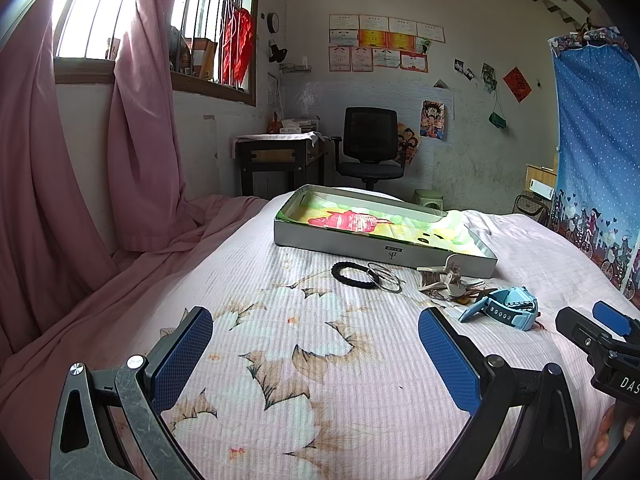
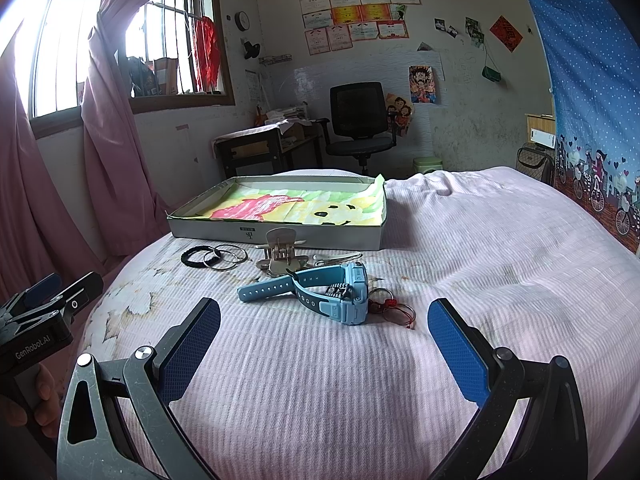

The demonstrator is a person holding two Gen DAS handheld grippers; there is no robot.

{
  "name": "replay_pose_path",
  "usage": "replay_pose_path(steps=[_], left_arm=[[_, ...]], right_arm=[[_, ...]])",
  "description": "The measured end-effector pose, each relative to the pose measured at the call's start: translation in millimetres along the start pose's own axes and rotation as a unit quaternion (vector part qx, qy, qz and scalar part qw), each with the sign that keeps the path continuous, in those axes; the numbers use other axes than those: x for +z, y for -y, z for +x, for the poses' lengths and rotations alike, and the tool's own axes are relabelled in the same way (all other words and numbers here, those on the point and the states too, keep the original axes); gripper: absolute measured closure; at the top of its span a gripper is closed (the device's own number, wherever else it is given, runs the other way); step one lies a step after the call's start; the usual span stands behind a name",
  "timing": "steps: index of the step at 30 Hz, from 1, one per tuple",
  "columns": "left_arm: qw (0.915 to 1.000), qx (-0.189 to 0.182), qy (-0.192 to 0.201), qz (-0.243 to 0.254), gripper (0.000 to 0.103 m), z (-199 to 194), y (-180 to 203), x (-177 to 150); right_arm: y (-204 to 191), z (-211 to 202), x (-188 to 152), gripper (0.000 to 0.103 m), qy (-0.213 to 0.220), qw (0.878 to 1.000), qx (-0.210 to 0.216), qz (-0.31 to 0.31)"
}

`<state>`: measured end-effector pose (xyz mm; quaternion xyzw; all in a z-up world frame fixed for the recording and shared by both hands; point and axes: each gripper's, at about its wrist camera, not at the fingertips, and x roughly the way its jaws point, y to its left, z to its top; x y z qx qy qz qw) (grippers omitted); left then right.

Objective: Organize jewelry

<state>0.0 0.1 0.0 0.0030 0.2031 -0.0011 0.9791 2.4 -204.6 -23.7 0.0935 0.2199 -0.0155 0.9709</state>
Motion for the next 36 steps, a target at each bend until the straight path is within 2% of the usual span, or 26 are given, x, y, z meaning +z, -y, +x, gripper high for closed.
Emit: replay_pose_path(steps=[28,36], left_arm=[[1.0000,-0.002,-0.002,-0.001,0.000,0.3,0.0,0.4],[0.9992,-0.031,-0.021,-0.011,0.000,14.5,-2.4,6.2]], right_arm=[[0.1,1.3,0.1,0.001,-0.002,1.000,-0.002,0.000],[1.8,-0.3,6.0,0.001,-0.002,1.000,-0.004,-0.009]])
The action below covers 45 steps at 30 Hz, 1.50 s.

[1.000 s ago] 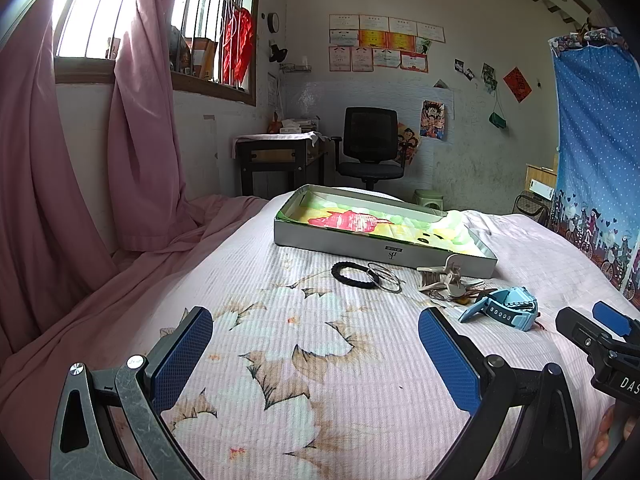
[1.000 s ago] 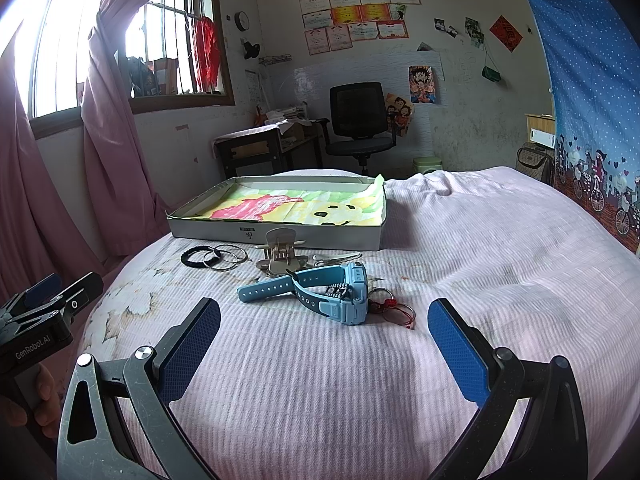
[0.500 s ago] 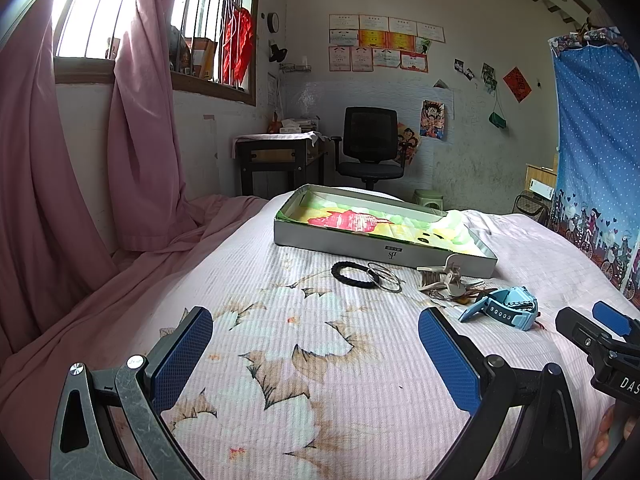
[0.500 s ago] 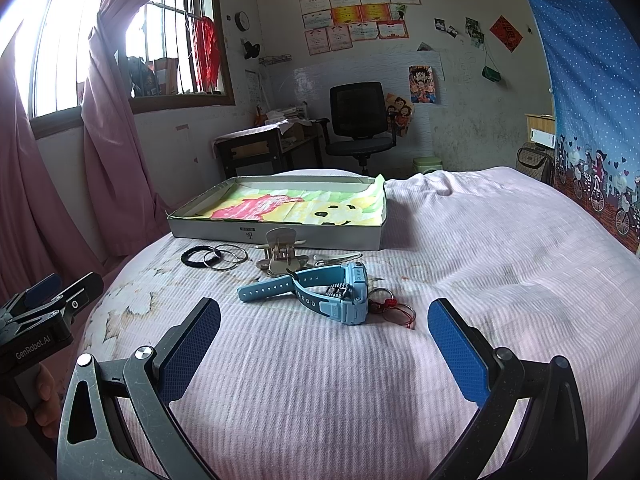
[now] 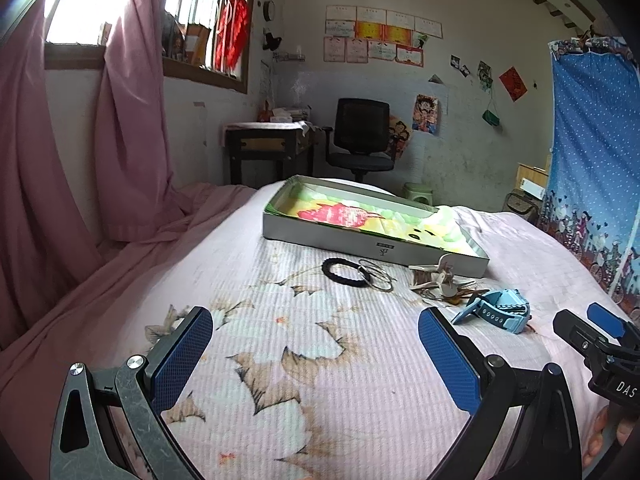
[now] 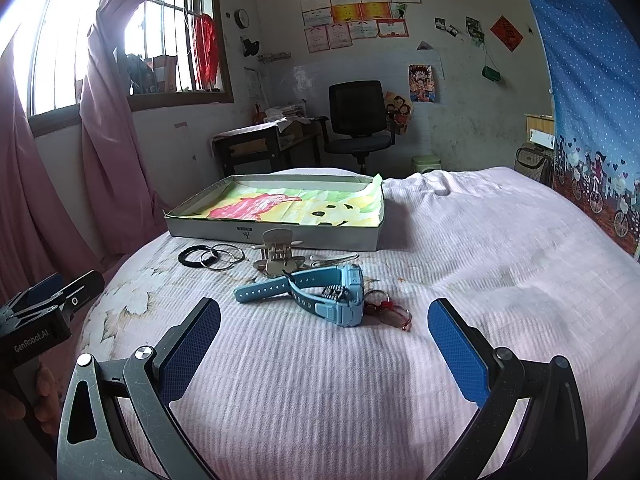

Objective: Organize jewelry
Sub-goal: 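Grasp the black hair tie with the left tool while the right tool grasps the white claw clip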

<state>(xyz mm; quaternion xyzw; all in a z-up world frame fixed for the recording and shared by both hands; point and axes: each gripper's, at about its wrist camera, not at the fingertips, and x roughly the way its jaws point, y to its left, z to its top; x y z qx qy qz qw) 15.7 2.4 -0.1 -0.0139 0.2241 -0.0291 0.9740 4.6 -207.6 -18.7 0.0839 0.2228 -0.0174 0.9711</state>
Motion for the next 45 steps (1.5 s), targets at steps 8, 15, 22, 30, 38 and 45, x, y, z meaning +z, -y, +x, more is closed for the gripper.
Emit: replay_pose_path(steps=[8,15,22,30,38,45], left_arm=[[0.9992,-0.024,-0.024,0.022,0.000,22.4,-4.5,20.6],[0.9973,-0.046,-0.054,0.020,0.003,62.2,-14.4,37.0],[0.9910,-0.076,-0.110,-0.010,0.031,112.0,-19.0,33.5],[0.9842,-0.106,-0.133,-0.050,0.052,144.6,-23.8,26.4],[0.9778,-0.127,-0.151,-0.070,0.069,163.5,-22.2,23.6],[0.9740,-0.137,-0.161,-0.082,0.089,170.8,-22.1,19.9]], right_arm=[[-3.8,10.8,27.7,0.001,-0.006,0.999,0.010,-0.033],[-5.2,34.8,46.4,0.001,-0.022,0.999,0.018,-0.046],[7.5,64.8,32.5,0.024,-0.055,0.998,0.013,-0.007],[9.2,75.0,31.0,0.028,-0.063,0.998,0.015,-0.009],[-1.2,91.8,35.0,0.040,-0.080,0.996,0.037,-0.009],[-17.6,114.1,38.9,0.042,-0.100,0.993,0.055,-0.017]])
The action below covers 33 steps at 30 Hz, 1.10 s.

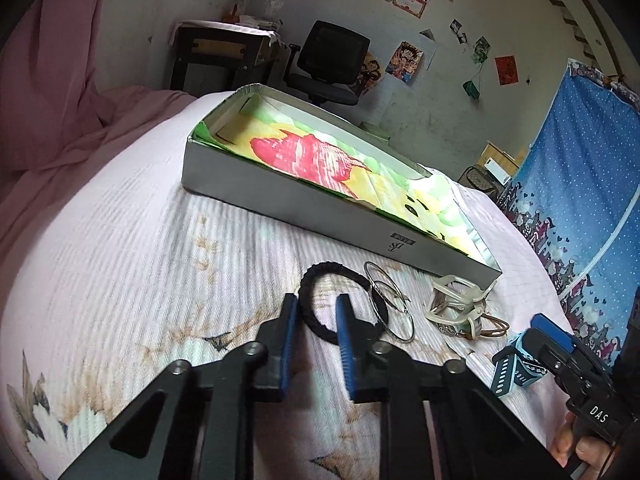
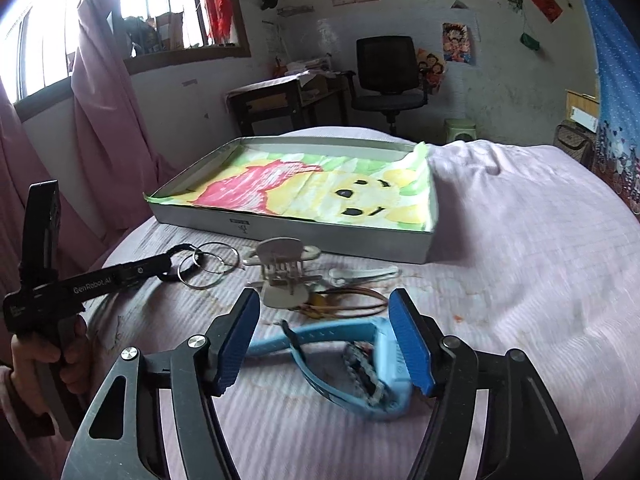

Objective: Organize jewelry
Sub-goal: 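Grasp the black hair tie with the left tool while the right tool grasps the white claw clip, then carry the hair tie in the left tool while the right tool carries the clip over the tray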

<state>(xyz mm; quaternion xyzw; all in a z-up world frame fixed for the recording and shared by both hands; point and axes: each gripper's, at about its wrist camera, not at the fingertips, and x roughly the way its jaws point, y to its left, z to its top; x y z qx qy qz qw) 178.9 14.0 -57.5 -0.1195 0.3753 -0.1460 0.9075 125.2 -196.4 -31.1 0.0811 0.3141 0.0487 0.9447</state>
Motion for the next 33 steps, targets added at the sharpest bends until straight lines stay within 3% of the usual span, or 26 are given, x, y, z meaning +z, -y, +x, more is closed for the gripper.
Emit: replay_pose_path(steps=[7,12,16,18,19,27,28,29,33], left_arm=[[0.9997,-0.020,0.004,-0.012,0.096,1.7,-5.6,-1.6],[0.9995,-0.029,0.009,-0.013,0.097,3.8,-7.0,-2.5],[0.9995,-0.028,0.005,-0.013,0.097,5.4,-7.2,-2.7],[0.9996,-0.025,0.002,-0.012,0.098,4.8,-6.2,-1.8],[0.9997,-0.023,0.002,-0.012,0.098,3.5,-5.8,-1.3],[0.9990,-0.005,0.036,0.025,0.098,-30.2,4.2,3.1],[0.9988,-0.006,0.040,0.027,0.098,-35.1,4.0,5.2],[0.9986,-0.007,0.044,0.029,0.098,-39.3,4.0,7.2],[0.9983,-0.005,0.046,0.034,0.098,-46.1,3.5,11.1]], right_arm=[[-22.3,30.0,10.0,0.043,-0.030,0.999,0.016,-0.017],[-28.7,47.9,14.7,0.049,-0.050,0.998,0.016,-0.023],[-30.5,59.9,17.2,0.061,-0.072,0.997,0.009,-0.019],[-29.9,60.6,17.8,0.066,-0.071,0.997,0.007,-0.017],[-30.3,59.8,18.4,0.075,-0.068,0.998,0.004,-0.016],[-34.2,44.2,16.3,0.077,-0.028,0.999,0.010,-0.026],[-34.8,40.5,16.7,0.083,-0.020,0.999,0.010,-0.027],[-35.2,37.4,17.3,0.083,-0.014,0.999,0.010,-0.028],[-36.9,41.2,16.9,0.083,-0.023,0.999,0.015,-0.033]])
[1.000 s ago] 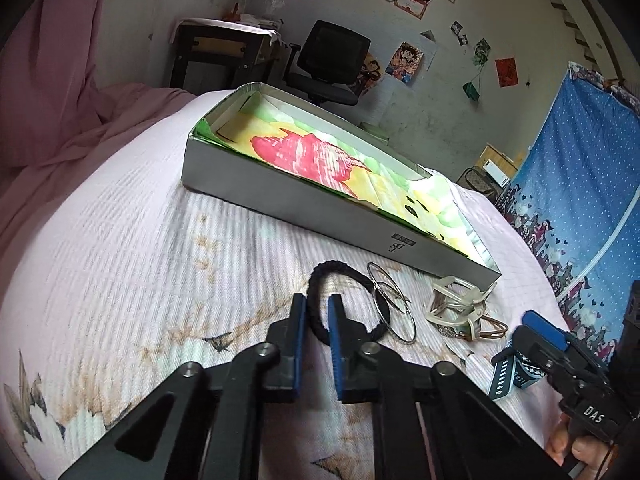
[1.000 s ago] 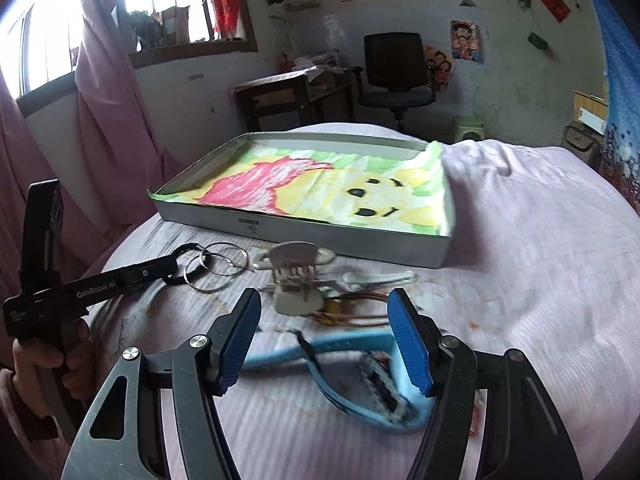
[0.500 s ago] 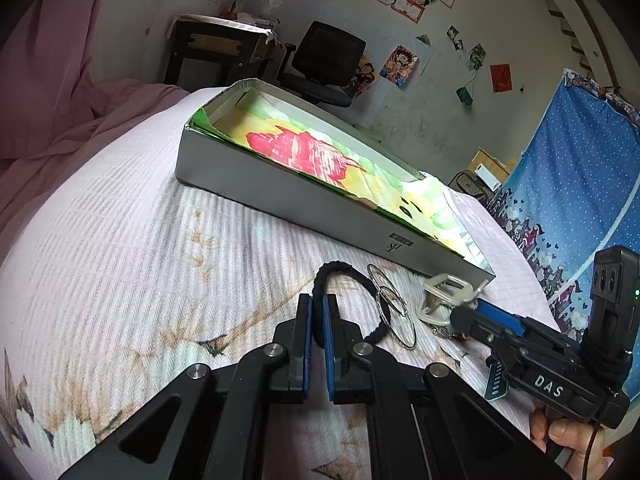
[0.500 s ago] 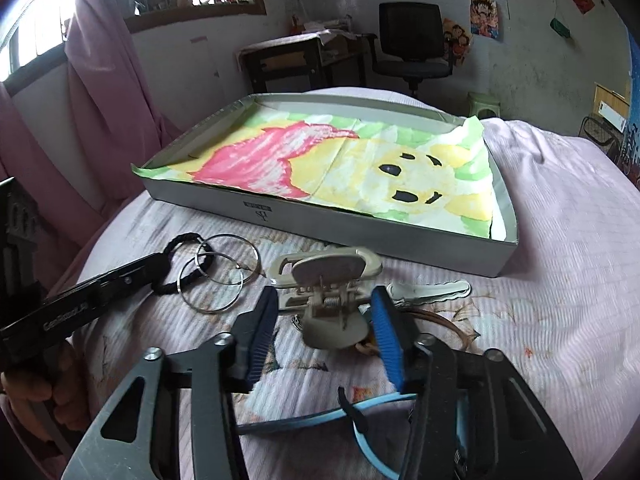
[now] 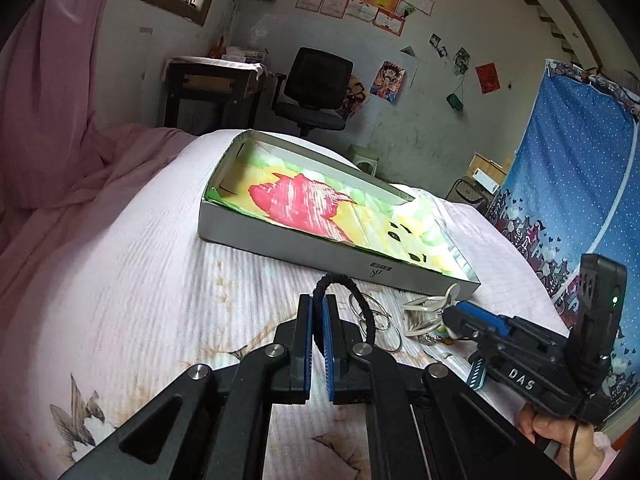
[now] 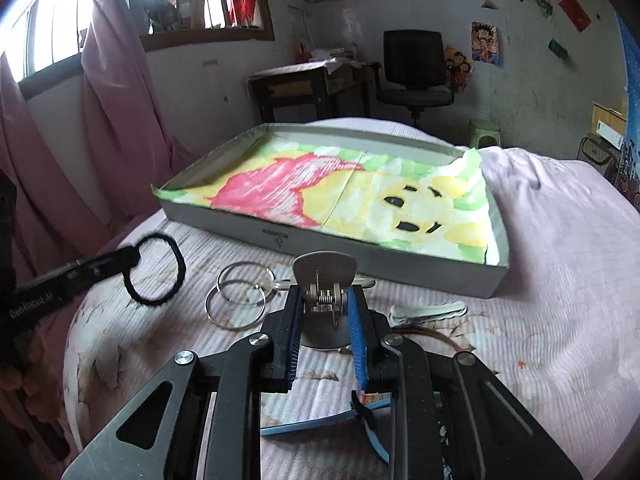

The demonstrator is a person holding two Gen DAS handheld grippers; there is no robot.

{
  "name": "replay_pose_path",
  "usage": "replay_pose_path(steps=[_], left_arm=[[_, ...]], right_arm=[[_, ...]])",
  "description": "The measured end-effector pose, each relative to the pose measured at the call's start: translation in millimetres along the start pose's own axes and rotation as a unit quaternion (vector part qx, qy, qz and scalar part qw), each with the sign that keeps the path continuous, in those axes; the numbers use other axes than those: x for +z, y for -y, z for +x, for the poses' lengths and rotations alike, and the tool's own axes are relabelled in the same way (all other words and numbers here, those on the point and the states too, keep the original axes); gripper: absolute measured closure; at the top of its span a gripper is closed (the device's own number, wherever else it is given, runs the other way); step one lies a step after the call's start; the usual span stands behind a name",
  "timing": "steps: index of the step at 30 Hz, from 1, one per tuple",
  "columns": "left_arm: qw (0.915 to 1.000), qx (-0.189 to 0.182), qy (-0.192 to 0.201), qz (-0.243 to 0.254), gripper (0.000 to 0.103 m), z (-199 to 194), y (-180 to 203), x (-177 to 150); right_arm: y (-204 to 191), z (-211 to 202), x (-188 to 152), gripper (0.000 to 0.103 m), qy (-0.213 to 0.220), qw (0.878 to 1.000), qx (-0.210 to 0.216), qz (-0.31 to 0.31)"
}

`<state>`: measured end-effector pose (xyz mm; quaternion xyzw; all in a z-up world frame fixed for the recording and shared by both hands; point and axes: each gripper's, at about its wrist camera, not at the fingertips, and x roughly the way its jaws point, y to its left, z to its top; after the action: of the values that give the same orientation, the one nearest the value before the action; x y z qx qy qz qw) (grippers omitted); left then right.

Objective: Organize jewelry
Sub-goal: 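Carry the hair tie in the left tool while the right tool carries the clip over the tray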

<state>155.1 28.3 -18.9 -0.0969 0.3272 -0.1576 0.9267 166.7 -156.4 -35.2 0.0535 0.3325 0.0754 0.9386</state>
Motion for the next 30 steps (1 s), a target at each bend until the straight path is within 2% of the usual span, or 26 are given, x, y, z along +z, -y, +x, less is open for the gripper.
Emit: replay_pose_path(steps=[12,20,30], left_arm=[[1.0000,-0.005,0.007,-0.005,0.098,-7.5,4.5,3.8],[0.9996,-0.004,0.028,0.009,0.098,-14.7,11.3,22.6],[0.9990,-0.010,0.044,0.003,0.098,-17.6,14.8,39.8]], right_arm=[[0.9,-14.3,2.0,0.083,0.035,0.999,0.004,0.000],[2.0,-31.7,10.6,0.083,0.080,0.997,0.010,0.010],[7.1,-39.6,21.1,0.083,0.106,0.994,0.022,0.032]])
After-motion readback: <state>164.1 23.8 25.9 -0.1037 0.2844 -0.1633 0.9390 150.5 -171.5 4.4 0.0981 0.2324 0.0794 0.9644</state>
